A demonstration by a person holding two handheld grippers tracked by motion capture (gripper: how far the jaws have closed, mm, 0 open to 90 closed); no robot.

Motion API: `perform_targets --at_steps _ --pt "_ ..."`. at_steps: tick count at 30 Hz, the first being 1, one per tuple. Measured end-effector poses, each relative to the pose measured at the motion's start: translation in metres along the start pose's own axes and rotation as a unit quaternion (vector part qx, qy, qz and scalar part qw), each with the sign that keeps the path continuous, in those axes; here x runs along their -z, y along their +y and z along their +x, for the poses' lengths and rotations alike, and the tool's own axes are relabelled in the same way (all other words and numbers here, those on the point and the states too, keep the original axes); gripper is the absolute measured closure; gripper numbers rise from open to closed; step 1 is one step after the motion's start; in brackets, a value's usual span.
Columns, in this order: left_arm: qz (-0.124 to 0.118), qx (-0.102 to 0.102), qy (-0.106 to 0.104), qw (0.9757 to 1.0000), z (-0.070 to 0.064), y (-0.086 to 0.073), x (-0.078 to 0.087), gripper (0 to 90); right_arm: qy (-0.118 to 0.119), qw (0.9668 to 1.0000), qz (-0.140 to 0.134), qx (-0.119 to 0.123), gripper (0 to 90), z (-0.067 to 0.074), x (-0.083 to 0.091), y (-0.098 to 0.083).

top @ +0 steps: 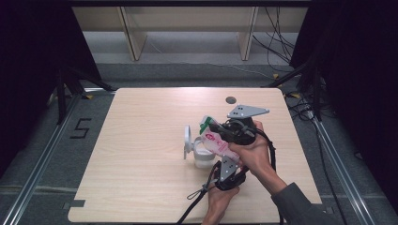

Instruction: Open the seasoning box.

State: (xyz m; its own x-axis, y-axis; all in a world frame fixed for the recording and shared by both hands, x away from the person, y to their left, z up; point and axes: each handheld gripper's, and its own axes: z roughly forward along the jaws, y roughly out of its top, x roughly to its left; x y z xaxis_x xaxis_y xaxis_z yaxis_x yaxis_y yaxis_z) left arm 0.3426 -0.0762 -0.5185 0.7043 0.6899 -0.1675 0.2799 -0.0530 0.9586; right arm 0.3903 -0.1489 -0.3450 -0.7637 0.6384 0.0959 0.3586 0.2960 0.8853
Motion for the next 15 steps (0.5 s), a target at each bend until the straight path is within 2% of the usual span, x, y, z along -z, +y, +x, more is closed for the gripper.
perform_targets --at_steps 2,3,4,5,6,7,8,10,12,13,14,15 --pt "0.001 -0.004 0.003 1.0000 -0.001 0.000 -0.001 70.6 0.004 0.9999 -0.005 0.011 90.0 -0.003 0.003 -0.001" --pt "0.002 -0.006 0.002 1.0000 -0.001 0.000 -0.001 70.1 0.003 1.0000 -0.003 -0.004 90.0 -0.002 0.005 -0.002" --pt "0.003 -0.009 0.001 1.0000 -0.001 0.000 0.000 70.1 0.005 1.0000 -0.008 -0.004 90.0 -0.002 0.006 -0.003" --pt "0.004 -0.009 -0.002 0.9999 -0.001 0.000 0.000 70.0 0.008 0.9999 -0.012 0.010 90.0 -0.003 0.008 -0.003" --pt "0.006 -0.008 -0.004 0.9999 -0.001 0.000 0.000 69.6 0.006 0.9999 -0.014 0.005 90.0 -0.003 0.009 -0.004" --pt "0.007 -0.008 -0.002 0.9999 -0.001 0.000 0.001 68.6 0.007 0.9998 -0.018 -0.010 90.0 -0.002 0.011 -0.005" --pt "0.006 -0.010 0.000 0.9999 -0.001 0.000 0.000 68.4 0.003 0.9998 -0.021 0.003 90.0 -0.004 0.012 -0.005" --pt "0.015 -0.007 0.003 0.9999 -0.001 0.001 0.001 65.1 0.006 0.9998 -0.016 -0.011 90.0 -0.002 0.017 -0.005" --pt "0.017 -0.005 0.002 0.9998 0.000 0.001 0.001 64.7 0.009 0.9997 -0.024 -0.001 90.0 -0.005 0.018 -0.005" --pt "0.015 -0.003 0.000 0.9999 0.001 0.001 0.000 63.8 0.006 0.9997 -0.020 -0.009 90.0 -0.004 0.020 -0.006" --pt "0.017 -0.002 -0.001 0.9999 0.000 0.001 0.000 61.9 0.007 0.9996 -0.029 0.001 90.0 -0.007 0.022 -0.006" --pt "0.019 0.000 -0.002 0.9998 0.000 0.001 0.000 60.9 0.011 0.9995 -0.029 -0.010 90.0 -0.007 0.024 -0.007"
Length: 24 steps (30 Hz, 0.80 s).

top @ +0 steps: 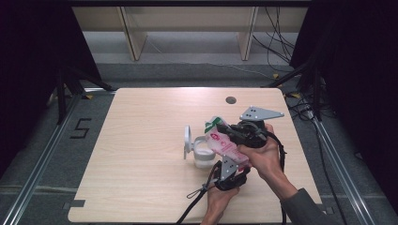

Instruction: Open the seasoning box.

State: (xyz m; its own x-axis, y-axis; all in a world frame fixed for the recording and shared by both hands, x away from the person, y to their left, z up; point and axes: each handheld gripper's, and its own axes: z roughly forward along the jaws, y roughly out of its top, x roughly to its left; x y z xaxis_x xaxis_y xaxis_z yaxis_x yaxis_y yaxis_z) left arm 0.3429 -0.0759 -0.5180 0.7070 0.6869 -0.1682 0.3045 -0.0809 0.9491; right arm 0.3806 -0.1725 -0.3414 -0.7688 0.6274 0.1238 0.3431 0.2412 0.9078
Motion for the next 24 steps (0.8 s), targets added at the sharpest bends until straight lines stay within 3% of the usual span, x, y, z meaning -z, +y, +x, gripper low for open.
perform_targets --at_steps 5,9,10,12,13,15,18,19,24 --pt "0.018 0.011 0.000 0.9998 0.001 0.000 0.000 56.0 -0.001 0.9996 -0.017 -0.020 90.0 -0.006 0.009 -0.007" --pt "0.032 0.009 0.013 0.9993 0.000 0.000 0.000 54.3 0.003 0.9992 -0.027 -0.030 90.0 -0.011 0.017 -0.013" --pt "0.032 0.012 0.011 0.9993 0.000 0.000 0.000 53.3 -0.006 0.9993 -0.031 -0.020 90.0 -0.013 0.019 -0.014" --pt "0.033 0.019 0.017 0.9992 0.000 0.000 0.001 51.6 -0.006 0.9983 -0.033 -0.048 90.0 -0.012 0.025 -0.017" --pt "0.042 0.012 0.012 0.9990 0.001 0.000 0.002 51.1 -0.005 0.9988 -0.040 -0.029 90.0 -0.017 0.025 -0.018" --pt "0.035 0.022 0.013 0.9991 -0.001 0.000 0.001 48.7 -0.012 0.9979 -0.043 -0.047 90.0 -0.019 0.030 -0.021" --pt "0.044 0.017 0.016 0.9988 -0.001 0.001 0.002 45.7 -0.008 0.9965 -0.052 -0.064 90.0 -0.022 0.033 -0.025" --pt "0.039 0.025 0.009 0.9989 0.000 0.002 0.002 45.6 -0.011 0.9970 -0.055 -0.054 90.0 -0.024 0.033 -0.026" --pt "0.044 0.026 0.011 0.9987 -0.002 0.006 0.005 41.4 -0.019 0.9950 -0.066 -0.072 90.0 -0.032 0.041 -0.031"
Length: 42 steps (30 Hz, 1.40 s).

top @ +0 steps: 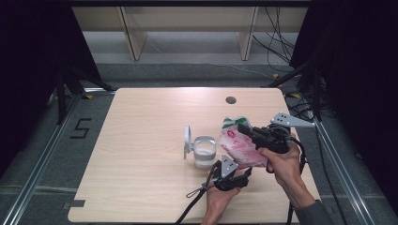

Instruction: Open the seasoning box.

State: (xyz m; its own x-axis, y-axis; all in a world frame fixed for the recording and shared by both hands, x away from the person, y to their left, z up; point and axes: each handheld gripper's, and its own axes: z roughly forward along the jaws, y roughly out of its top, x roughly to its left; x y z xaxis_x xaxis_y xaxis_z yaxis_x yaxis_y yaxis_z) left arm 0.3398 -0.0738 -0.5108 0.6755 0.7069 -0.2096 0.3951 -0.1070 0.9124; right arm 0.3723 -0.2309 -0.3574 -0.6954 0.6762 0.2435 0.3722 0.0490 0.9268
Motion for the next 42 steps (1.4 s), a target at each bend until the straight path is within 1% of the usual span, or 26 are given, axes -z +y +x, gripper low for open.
perform_targets --at_steps 1,3,5,6,8,9,10,12,14,15,18,19,20,21,22,24,27,30,31,33,34,35,36,37,38,42 --pt "-0.003 0.010 0.002 0.9999 0.000 0.000 0.000 40.5 0.000 0.9999 -0.004 -0.012 90.0 -0.001 0.001 -0.002" --pt "-0.006 0.014 -0.001 0.9999 -0.001 0.000 -0.001 39.2 -0.006 0.9999 -0.007 -0.012 90.0 -0.006 0.003 -0.006" --pt "0.003 0.011 0.003 0.9999 0.001 -0.002 -0.002 39.4 -0.014 0.9998 -0.009 -0.014 90.0 -0.011 0.004 -0.013" --pt "-0.001 0.013 -0.006 0.9999 0.001 -0.002 -0.003 39.5 -0.016 0.9998 0.002 -0.014 90.0 -0.013 0.006 -0.015" --pt "-0.001 0.008 -0.003 1.0000 0.001 0.000 -0.001 41.2 -0.018 0.9994 -0.008 -0.029 90.0 -0.018 0.007 -0.026" --pt "-0.007 0.009 -0.006 0.9999 0.001 0.000 -0.001 41.4 -0.014 0.9989 -0.023 -0.039 90.0 -0.023 0.009 -0.031" --pt "-0.002 0.001 -0.005 1.0000 0.002 0.001 0.001 42.1 -0.017 0.9982 -0.029 -0.049 90.0 -0.025 0.013 -0.033" --pt "-0.006 0.006 -0.004 1.0000 0.003 0.002 0.002 42.2 -0.031 0.9981 -0.033 -0.042 90.0 -0.031 0.021 -0.035" --pt "-0.011 0.006 -0.001 0.9999 0.005 0.003 0.004 42.3 -0.032 0.9966 -0.045 -0.061 90.0 -0.034 0.029 -0.041" --pt "-0.009 0.005 0.002 0.9999 0.005 0.003 0.005 42.4 -0.038 0.9962 -0.047 -0.063 90.0 -0.037 0.034 -0.043" --pt "-0.019 0.002 0.003 0.9998 0.005 0.006 0.008 42.5 -0.029 0.9946 -0.071 -0.071 90.0 -0.042 0.042 -0.051" --pt "-0.016 -0.004 0.006 0.9998 0.007 0.007 0.010 42.5 -0.024 0.9932 -0.074 -0.086 90.0 -0.041 0.045 -0.055" --pt "-0.025 -0.002 0.005 0.9997 0.007 0.008 0.011 42.5 -0.024 0.9928 -0.081 -0.085 90.0 -0.043 0.047 -0.058" --pt "-0.022 -0.002 0.008 0.9997 0.008 0.009 0.013 42.5 -0.025 0.9913 -0.087 -0.096 90.0 -0.042 0.050 -0.062" --pt "-0.027 0.002 0.007 0.9996 0.009 0.010 0.015 42.5 -0.029 0.9908 -0.095 -0.092 90.0 -0.045 0.052 -0.066" --pt "-0.030 0.000 0.005 0.9995 0.011 0.012 0.019 42.4 -0.032 0.9902 -0.091 -0.101 90.0 -0.047 0.056 -0.072" --pt "-0.038 -0.003 0.008 0.9992 0.015 0.017 0.026 42.4 -0.051 0.9888 -0.095 -0.103 90.0 -0.056 0.063 -0.078" --pt "-0.045 -0.008 -0.001 0.9989 0.016 0.022 0.034 41.8 -0.057 0.9871 -0.091 -0.119 90.0 -0.059 0.066 -0.084" --pt "-0.045 -0.011 -0.001 0.9989 0.016 0.023 0.037 41.7 -0.059 0.9875 -0.095 -0.112 90.0 -0.061 0.067 -0.086" --pt "-0.044 -0.020 -0.001 0.9988 0.017 0.025 0.040 41.3 -0.060 0.9865 -0.092 -0.121 90.0 -0.061 0.069 -0.087" --pt "-0.049 -0.018 -0.001 0.9987 0.017 0.025 0.042 41.1 -0.069 0.9863 -0.097 -0.114 90.0 -0.062 0.069 -0.088" --pt "-0.045 -0.027 -0.003 0.9986 0.018 0.027 0.046 40.9 -0.064 0.9875 -0.096 -0.106 90.0 -0.064 0.070 -0.090" --pt "-0.046 -0.036 -0.004 0.9983 0.019 0.027 0.047 40.7 -0.068 0.9866 -0.094 -0.115 90.0 -0.064 0.070 -0.092" --pt "-0.047 -0.030 -0.004 0.9984 0.019 0.027 0.049 40.6 -0.073 0.9868 -0.093 -0.110 90.0 -0.066 0.071 -0.094" --pt "-0.045 -0.026 -0.002 0.9987 0.018 0.028 0.051 40.2 -0.074 0.9858 -0.092 -0.119 90.0 -0.066 0.072 -0.095" --pt "-0.043 -0.030 -0.010 0.9986 0.021 0.030 0.056 36.6 -0.088 0.9838 -0.094 -0.124 89.8 -0.073 0.076 -0.101"
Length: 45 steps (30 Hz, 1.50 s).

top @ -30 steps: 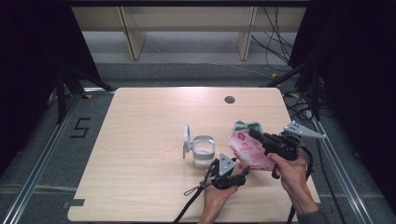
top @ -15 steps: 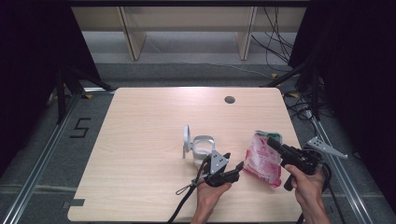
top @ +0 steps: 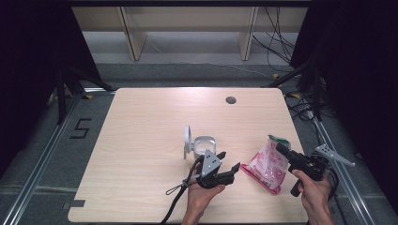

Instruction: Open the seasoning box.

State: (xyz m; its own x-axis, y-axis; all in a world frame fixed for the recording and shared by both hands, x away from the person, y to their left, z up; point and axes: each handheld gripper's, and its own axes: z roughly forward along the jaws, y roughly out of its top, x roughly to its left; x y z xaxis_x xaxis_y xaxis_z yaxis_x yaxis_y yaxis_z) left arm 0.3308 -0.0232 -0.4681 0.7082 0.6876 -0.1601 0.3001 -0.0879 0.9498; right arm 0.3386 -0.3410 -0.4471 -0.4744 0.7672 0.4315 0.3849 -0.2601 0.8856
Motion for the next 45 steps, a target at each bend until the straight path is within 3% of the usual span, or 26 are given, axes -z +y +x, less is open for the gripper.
perform_targets --at_steps 1,4,8,17,19,21,23,24,26,27,29,32,35,37,38,40,41,42,44,45 --pt "0.005 -0.014 -0.002 0.9999 0.002 0.001 0.002 36.0 0.000 1.0000 0.001 -0.009 89.7 0.000 0.001 -0.001" --pt "0.006 0.001 0.002 1.0000 0.001 0.000 0.005 33.8 -0.009 0.9999 0.002 -0.005 89.6 -0.003 0.004 -0.004" --pt "0.028 -0.011 -0.002 0.9995 0.000 -0.005 0.016 31.1 -0.025 0.9996 -0.002 -0.010 89.4 -0.008 0.008 -0.006" --pt "0.007 -0.030 0.033 0.9990 0.006 0.001 0.054 29.8 -0.063 0.9978 0.010 -0.021 88.9 -0.015 0.012 -0.009" --pt "0.015 -0.034 0.031 0.9988 0.009 -0.001 0.060 29.8 -0.054 0.9985 0.002 -0.015 88.7 -0.019 0.011 -0.011" --pt "0.016 -0.041 0.022 0.9988 0.013 -0.004 0.063 29.7 -0.067 0.9974 0.007 -0.024 88.4 -0.020 0.011 -0.013" --pt "0.025 -0.028 0.035 0.9987 0.014 -0.008 0.067 29.7 -0.074 0.9971 0.007 -0.017 87.6 -0.023 0.010 -0.015" --pt "0.027 -0.039 0.035 0.9983 0.017 -0.009 0.069 29.7 -0.072 0.9972 0.007 -0.019 86.9 -0.024 0.010 -0.016" --pt "0.034 -0.038 0.040 0.9979 0.022 -0.011 0.072 29.5 -0.074 0.9966 0.011 -0.036 84.6 -0.025 0.010 -0.017" --pt "0.028 -0.020 0.037 0.9987 0.023 -0.012 0.073 29.3 -0.075 0.9967 0.011 -0.029 83.1 -0.026 0.011 -0.018" --pt "0.029 -0.021 0.034 0.9988 0.026 -0.012 0.077 29.3 -0.074 0.9967 0.011 -0.031 79.9 -0.029 0.010 -0.020" --pt "0.031 -0.024 0.048 0.9981 0.030 -0.012 0.081 29.2 -0.078 0.9958 0.011 -0.047 73.2 -0.029 0.010 -0.020" --pt "0.024 -0.022 0.053 0.9980 0.037 -0.011 0.088 29.2 -0.082 0.9960 0.012 -0.033 67.6 -0.030 0.010 -0.021" --pt "0.024 -0.027 0.059 0.9976 0.041 -0.011 0.092 29.4 -0.085 0.9953 0.013 -0.045 63.7 -0.027 0.010 -0.021" --pt "0.024 -0.017 0.068 0.9973 0.042 -0.011 0.093 29.6 -0.081 0.9959 0.015 -0.036 62.8 -0.028 0.010 -0.021" --pt "0.024 -0.025 0.069 0.9970 0.047 -0.011 0.096 29.6 -0.090 0.9955 0.010 -0.029 60.4 -0.028 0.009 -0.022" --pt "0.025 -0.018 0.077 0.9966 0.048 -0.012 0.097 29.6 -0.090 0.9949 0.014 -0.043 59.0 -0.026 0.009 -0.022" --pt "0.027 -0.018 0.081 0.9962 0.049 -0.012 0.098 29.6 -0.091 0.9951 0.017 -0.033 57.2 -0.027 0.010 -0.023" --pt "0.033 -0.033 0.083 0.9954 0.052 -0.012 0.101 29.6 -0.106 0.9937 0.011 -0.036 54.1 -0.026 0.010 -0.023" --pt "0.032 -0.030 0.086 0.9953 0.053 -0.012 0.102 29.6 -0.106 0.9932 0.013 -0.047 54.0 -0.025 0.010 -0.023"
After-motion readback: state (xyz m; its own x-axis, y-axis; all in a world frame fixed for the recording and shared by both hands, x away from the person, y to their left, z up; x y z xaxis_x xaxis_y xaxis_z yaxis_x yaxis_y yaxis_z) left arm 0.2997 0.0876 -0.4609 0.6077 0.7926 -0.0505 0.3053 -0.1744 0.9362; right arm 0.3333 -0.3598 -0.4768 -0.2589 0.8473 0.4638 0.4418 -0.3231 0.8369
